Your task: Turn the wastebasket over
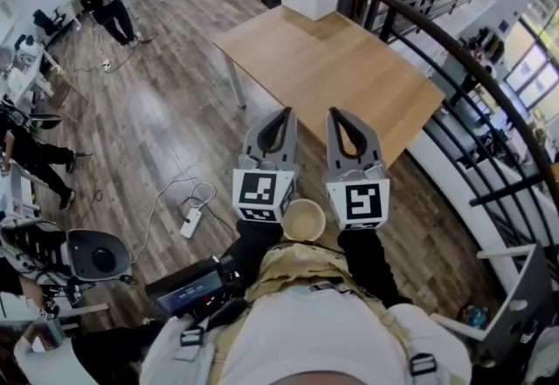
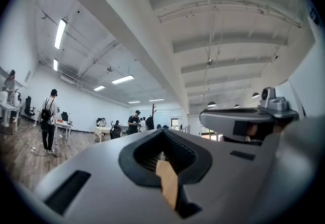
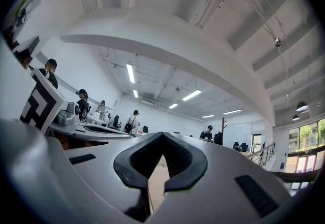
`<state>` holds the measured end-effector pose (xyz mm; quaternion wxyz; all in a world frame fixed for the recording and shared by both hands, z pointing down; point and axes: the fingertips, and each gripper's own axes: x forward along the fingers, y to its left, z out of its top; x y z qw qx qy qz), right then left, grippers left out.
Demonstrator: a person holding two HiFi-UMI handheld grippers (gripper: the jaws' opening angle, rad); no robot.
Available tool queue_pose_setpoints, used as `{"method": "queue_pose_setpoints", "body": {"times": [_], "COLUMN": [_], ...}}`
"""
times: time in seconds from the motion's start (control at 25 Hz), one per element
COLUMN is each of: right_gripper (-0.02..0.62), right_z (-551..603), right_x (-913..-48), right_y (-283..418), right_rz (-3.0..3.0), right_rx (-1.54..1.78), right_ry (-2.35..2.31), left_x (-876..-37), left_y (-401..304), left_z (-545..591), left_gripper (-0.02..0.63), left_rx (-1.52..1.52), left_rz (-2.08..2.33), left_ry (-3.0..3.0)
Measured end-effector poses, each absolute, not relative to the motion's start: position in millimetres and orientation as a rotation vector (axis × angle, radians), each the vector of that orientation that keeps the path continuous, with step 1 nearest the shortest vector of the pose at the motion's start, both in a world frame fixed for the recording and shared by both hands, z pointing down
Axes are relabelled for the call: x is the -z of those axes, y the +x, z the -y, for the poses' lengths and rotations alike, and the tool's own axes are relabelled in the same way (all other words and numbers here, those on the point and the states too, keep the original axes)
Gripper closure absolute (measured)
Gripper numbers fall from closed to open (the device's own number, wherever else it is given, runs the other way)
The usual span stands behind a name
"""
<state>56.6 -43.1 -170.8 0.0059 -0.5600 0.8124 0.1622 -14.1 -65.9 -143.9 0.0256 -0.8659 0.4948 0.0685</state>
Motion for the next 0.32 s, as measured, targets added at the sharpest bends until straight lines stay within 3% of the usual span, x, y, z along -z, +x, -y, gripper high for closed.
{"method": "queue_pose_setpoints", "body": {"times": [0.32], "right_gripper": [0.575], "right_z": [43.4], "right_x": [173.3], "right_y": [60.0], "right_rz": [-2.537], "right_rx": [-0.502], "right_ry": [-1.755], "left_x": [154.5], "left_y": [-11.5], "left_z": [66.4], "left_gripper": [0.604], "left_rx": [-0.231], "left_rz": [-1.531], "left_ry": [-2.653]}}
